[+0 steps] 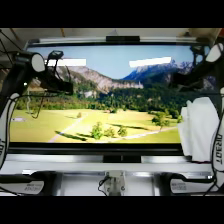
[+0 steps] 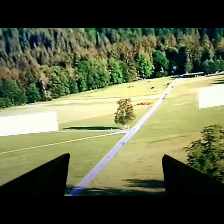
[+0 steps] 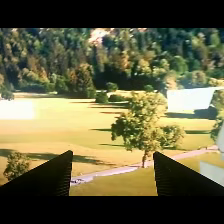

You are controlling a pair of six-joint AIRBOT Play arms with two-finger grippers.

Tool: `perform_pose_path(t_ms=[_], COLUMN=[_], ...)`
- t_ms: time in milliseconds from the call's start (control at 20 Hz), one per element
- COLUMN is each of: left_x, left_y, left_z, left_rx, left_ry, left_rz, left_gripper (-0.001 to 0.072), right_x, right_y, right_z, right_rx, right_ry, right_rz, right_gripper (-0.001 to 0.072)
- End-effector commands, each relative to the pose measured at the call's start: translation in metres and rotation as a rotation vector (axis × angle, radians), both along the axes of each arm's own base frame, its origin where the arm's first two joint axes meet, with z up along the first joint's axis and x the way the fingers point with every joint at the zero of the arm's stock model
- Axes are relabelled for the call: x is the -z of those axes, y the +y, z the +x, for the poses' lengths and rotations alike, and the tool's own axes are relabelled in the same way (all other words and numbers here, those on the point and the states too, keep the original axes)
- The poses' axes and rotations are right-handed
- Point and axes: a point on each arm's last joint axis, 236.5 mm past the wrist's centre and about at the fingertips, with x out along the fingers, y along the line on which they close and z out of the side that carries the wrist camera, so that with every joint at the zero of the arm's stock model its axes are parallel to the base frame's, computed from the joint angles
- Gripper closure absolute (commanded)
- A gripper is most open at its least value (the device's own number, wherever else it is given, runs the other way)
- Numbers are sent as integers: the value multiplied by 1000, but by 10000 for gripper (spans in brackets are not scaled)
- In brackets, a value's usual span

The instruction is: Fold the shirts.

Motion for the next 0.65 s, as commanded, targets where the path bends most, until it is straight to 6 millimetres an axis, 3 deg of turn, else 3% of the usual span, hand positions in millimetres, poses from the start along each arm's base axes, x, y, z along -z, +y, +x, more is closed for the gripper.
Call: perform_pose_path(t_ms=[0, 600], left_x=[12, 13], left_y=[-15, -14], left_z=[-11, -9], left_rx=[-6, 8], left_ry=[36, 27], left_rz=[-48, -39], left_gripper=[-13, -13], right_x=[12, 11], right_y=[37, 37], right_z=[3, 3], right_rx=[-65, -65], right_ry=[30, 27], right_rz=[76, 77], right_gripper=[91, 92])
